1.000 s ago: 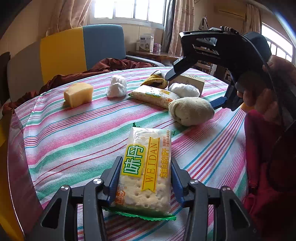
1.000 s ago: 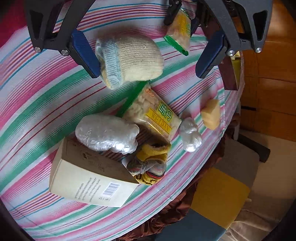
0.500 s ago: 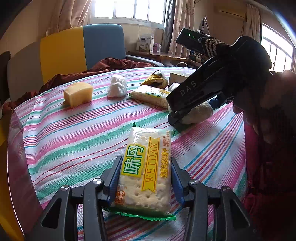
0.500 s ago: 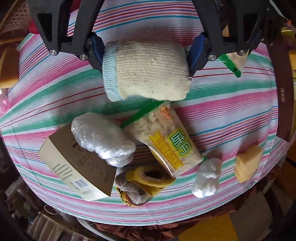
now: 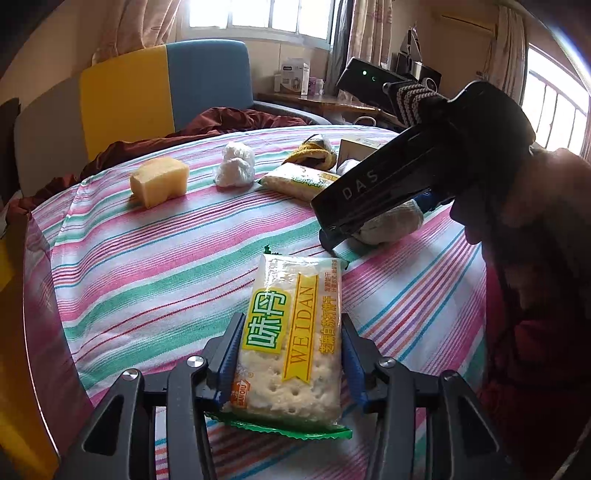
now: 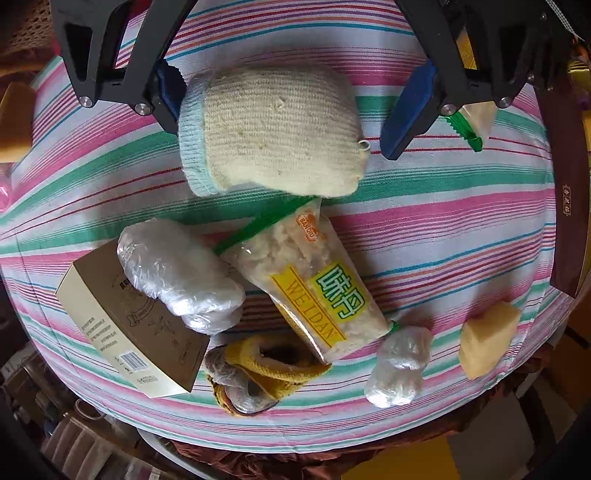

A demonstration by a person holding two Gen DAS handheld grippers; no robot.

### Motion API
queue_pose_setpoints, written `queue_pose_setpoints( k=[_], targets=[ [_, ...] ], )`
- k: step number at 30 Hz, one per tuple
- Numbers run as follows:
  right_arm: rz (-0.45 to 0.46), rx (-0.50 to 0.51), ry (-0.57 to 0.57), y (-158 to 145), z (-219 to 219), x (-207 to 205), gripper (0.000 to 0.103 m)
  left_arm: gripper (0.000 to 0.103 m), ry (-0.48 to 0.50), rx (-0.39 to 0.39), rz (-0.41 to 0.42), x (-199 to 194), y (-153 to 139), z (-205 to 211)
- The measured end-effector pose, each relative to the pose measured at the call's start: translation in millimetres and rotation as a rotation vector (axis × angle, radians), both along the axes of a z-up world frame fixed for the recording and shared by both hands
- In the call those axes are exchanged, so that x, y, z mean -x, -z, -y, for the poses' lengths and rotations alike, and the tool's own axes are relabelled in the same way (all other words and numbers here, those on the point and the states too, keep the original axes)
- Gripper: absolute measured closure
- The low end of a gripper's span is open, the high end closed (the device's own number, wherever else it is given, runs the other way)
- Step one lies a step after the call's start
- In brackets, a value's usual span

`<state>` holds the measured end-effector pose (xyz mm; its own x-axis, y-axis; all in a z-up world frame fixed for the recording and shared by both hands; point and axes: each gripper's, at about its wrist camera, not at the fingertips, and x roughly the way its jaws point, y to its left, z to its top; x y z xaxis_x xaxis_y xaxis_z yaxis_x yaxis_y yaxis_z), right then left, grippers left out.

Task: Organize objects
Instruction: 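Carry the cracker pack to the tray while right tool grasps the white sock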

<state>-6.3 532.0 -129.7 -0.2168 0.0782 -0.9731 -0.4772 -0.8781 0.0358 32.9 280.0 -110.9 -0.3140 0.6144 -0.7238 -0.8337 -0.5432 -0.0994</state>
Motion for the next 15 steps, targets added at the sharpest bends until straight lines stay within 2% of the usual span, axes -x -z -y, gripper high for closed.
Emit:
queue_pose_setpoints(
  k=[2, 8, 12, 15],
  targets=[
    [-0.009, -0.007, 0.004, -1.6, -3.3, -1.7, 0.016, 0.054, 0.004, -0.029, 0.039, -2.0, -7.3, 6.4],
    [-0.021, -0.027, 0.001, -4.3, -9.5, -5.8, 0.023, 0.054, 0.02, -0.103, 0.03, -15.1, -44.6, 26.0],
    [-0.023, -0.037, -0.005, -5.4, -12.6, -8.6, 0.024, 0.054, -0.047, -0.15, 0.056, -2.7, -70.4, 51.8],
    [-0.024, -0.043, -0.008, -6.2, -15.8, -10.9, 0.024, 0.054, -0.137, -0.186, 0.069, 17.8, -91.4, 81.8]
  ],
)
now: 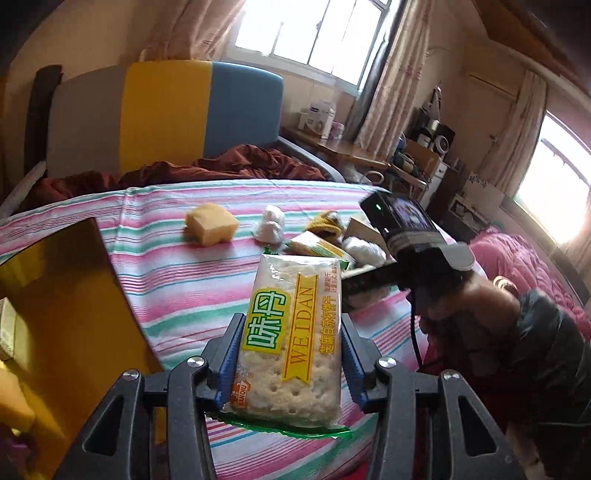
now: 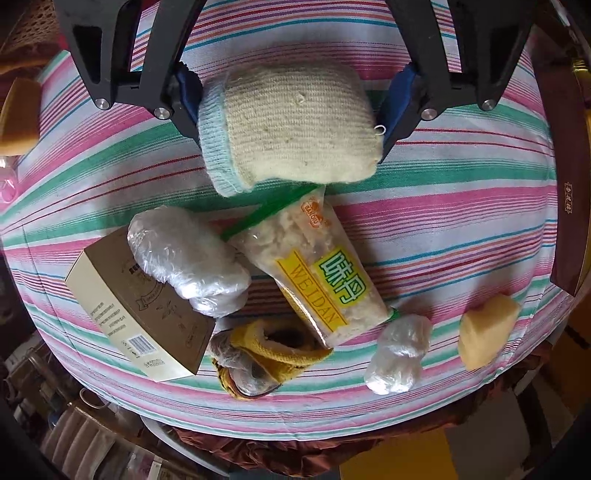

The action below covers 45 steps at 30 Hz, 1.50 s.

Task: Organize objects
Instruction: 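Carry the cracker pack to the tray while right tool grasps the white sock, then lower the cracker pack into the gold tray and open the left tool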

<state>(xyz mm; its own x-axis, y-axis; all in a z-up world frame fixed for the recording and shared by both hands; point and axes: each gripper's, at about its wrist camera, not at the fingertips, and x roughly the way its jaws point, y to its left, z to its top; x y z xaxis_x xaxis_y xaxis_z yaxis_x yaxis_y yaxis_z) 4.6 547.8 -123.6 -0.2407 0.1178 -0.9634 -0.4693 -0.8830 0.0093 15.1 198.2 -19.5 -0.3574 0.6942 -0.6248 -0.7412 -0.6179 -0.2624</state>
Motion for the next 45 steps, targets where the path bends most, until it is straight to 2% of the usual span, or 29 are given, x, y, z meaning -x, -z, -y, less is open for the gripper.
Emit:
queue_pose_setpoints(
  k=[2, 7, 12, 16, 22, 24, 27, 31, 37, 38, 39, 45],
  targets=[
    [0.001, -0.006, -0.003, -0.5, -1.8, -1.3, 0.024, 0.054, -0.078, -0.009, -0.014, 18.7, -13.9, 25.6],
    [0.002, -0.017, -0.012, -2.0, -7.4, -4.6, 0.025, 0.054, -0.329, 0.045, -0.03, 78.0, -28.8, 104.1],
    [0.004, -0.024, -0.017, -3.3, -14.2, -8.0, 0.026, 0.054, -0.532, 0.157, 0.015, 130.6, -7.3, 169.8],
    [0.004, -0.03, -0.02, -4.5, -20.2, -10.9, 0.026, 0.054, -0.609, 0.192, 0.065, 156.3, 10.8, 197.3],
    [0.004, -0.036, -0.023, -5.2, -24.4, -4.9, 0.026, 0.053, -0.68, 0.226, 0.126, 194.6, 34.7, 216.8],
    [0.003, -0.039, -0.024, 3.0, -9.1, -5.9, 0.026, 0.049, -0.71, 0.237, 0.134, 201.9, 39.6, 220.8],
    [0.002, -0.04, -0.026, 2.5, -10.8, -10.0, 0.026, 0.041, -0.721, 0.236, 0.121, 202.8, 39.7, 223.4],
    [0.002, -0.051, -0.034, -3.8, 37.1, 9.9, 0.026, 0.041, -0.729, 0.207, 0.101, 183.6, 34.4, 227.7],
    [0.0, -0.058, -0.039, -8.0, 42.6, 8.2, 0.027, 0.042, -0.669, 0.217, -0.018, 131.8, 15.4, 204.8],
    [0.0, -0.058, -0.04, -10.3, 37.4, 25.9, 0.028, 0.041, -0.66, 0.221, -0.044, 121.5, 12.5, 199.1],
    [-0.001, -0.06, -0.041, -12.5, 34.7, 24.1, 0.028, 0.041, -0.651, 0.221, -0.06, 112.8, 9.6, 194.2],
    [-0.006, -0.067, -0.049, -2.4, 49.0, 28.0, 0.029, 0.041, -0.575, 0.211, -0.088, 76.2, 2.5, 165.9]
  ],
)
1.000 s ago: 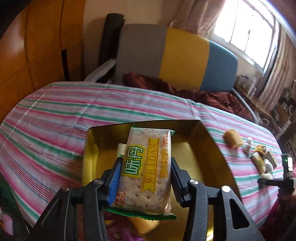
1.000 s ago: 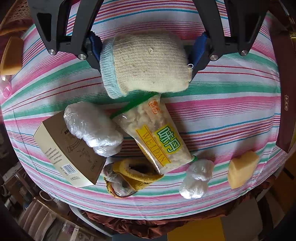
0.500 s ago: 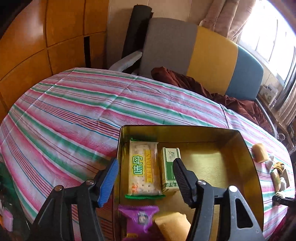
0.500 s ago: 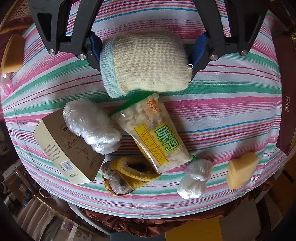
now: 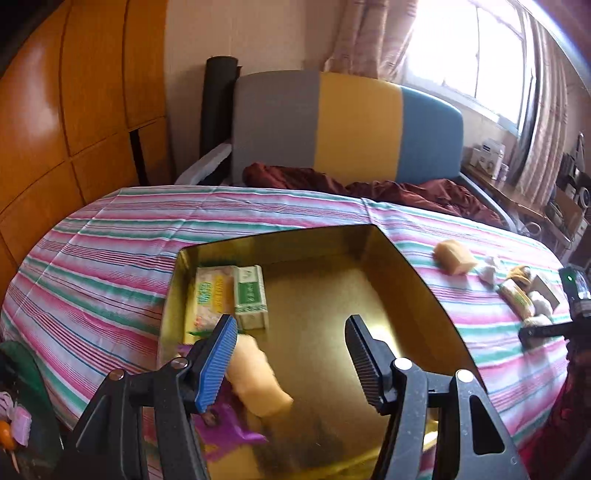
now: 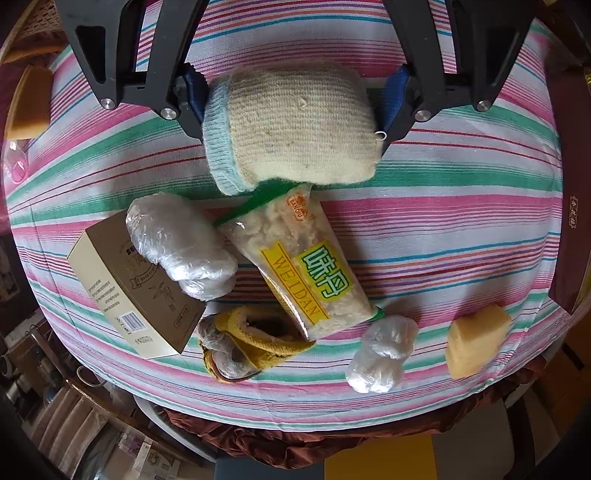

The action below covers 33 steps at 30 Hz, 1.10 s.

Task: Organize objects
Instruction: 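Carry the white sock into the gold tray and open the right tool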

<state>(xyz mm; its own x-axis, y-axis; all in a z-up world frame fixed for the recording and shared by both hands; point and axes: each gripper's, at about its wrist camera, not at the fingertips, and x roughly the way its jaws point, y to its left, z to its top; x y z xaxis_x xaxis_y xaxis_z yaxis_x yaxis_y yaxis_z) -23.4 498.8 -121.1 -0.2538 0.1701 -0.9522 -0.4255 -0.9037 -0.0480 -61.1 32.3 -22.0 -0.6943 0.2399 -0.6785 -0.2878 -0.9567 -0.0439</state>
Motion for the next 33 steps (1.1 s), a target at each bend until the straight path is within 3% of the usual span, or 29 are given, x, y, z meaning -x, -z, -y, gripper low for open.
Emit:
queue_pose_setpoints(
  k=[8, 16, 26, 33],
  targets=[
    [-0.036, 0.032, -0.112, 4.4, 18.8, 15.6, 0.03, 0.041, 0.082, 0.027, 0.032, -26.6, 10.8, -32.7],
    [-0.069, 0.006, -0.35, 0.3, 69.5, 19.0, 0.03, 0.041, 0.129, 0.046, 0.054, -41.8, 23.1, -45.1],
    [-0.142, 0.07, -0.359, -21.0, 88.3, 20.9, 0.03, 0.041, 0.13, 0.038, 0.059, -46.0, 25.0, -35.7],
    [-0.246, 0.176, -0.395, -50.1, 140.2, 27.0, 0.03, 0.041, 0.106, 0.003, 0.091, -40.2, 27.2, -18.7]
  ],
)
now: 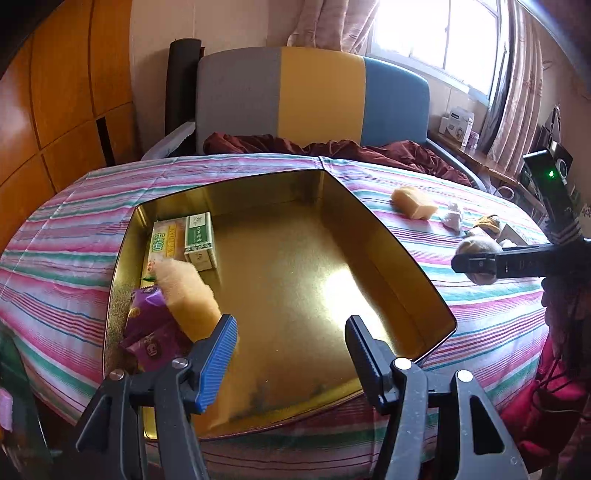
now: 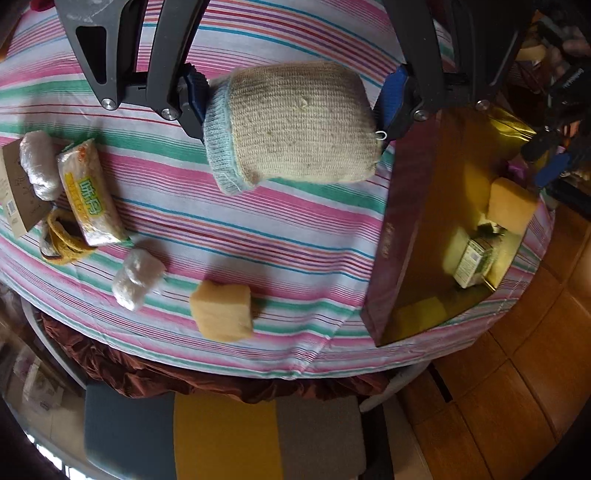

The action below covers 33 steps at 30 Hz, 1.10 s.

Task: Organize objects
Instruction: 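Carry the white sock into the gold tray and open the right tool, then move the left tool to the pile and grasp the yellow sponge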

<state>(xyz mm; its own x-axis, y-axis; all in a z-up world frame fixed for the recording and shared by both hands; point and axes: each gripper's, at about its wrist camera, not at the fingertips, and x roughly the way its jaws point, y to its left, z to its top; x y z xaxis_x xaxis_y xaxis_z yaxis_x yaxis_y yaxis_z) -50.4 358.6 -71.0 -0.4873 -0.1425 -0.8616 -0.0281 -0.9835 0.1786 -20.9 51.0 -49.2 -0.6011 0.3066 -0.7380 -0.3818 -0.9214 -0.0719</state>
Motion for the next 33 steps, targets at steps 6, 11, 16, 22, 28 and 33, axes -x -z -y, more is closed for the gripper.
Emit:
queue_pose_setpoints(
  k=[6, 11, 16, 22, 28, 33],
  targets=[
    [-0.068, 0.096, -0.072, -19.9, 57.4, 22.4, 0.029, 0.041, -0.123, -0.046, 0.008, 9.6, -6.0, 42.7],
    [-0.063, 0.15, -0.131, -16.7, 115.0, 59.8, 0.029, 0.042, -0.213, -0.071, 0.006, 14.7, -5.6, 77.9],
    [-0.01, 0.301, -0.171, -0.1, 158.8, 91.9, 0.014, 0.042, -0.244, -0.078, 0.02, 17.5, -0.2, 91.6],
    [-0.014, 0.341, -0.181, 0.4, 159.0, 86.4, 0.006, 0.042, -0.244, -0.088, 0.041, 19.8, 6.9, 96.0],
    [-0.046, 0.285, -0.139, -7.9, 127.3, 63.3, 0.005, 0.042, -0.229, -0.06, 0.021, 15.4, 3.1, 86.6],
    [-0.099, 0.187, -0.088, -20.4, 93.6, 40.3, 0.0, 0.042, -0.196, -0.041, 0.002, 11.3, -4.8, 71.5]
  ],
)
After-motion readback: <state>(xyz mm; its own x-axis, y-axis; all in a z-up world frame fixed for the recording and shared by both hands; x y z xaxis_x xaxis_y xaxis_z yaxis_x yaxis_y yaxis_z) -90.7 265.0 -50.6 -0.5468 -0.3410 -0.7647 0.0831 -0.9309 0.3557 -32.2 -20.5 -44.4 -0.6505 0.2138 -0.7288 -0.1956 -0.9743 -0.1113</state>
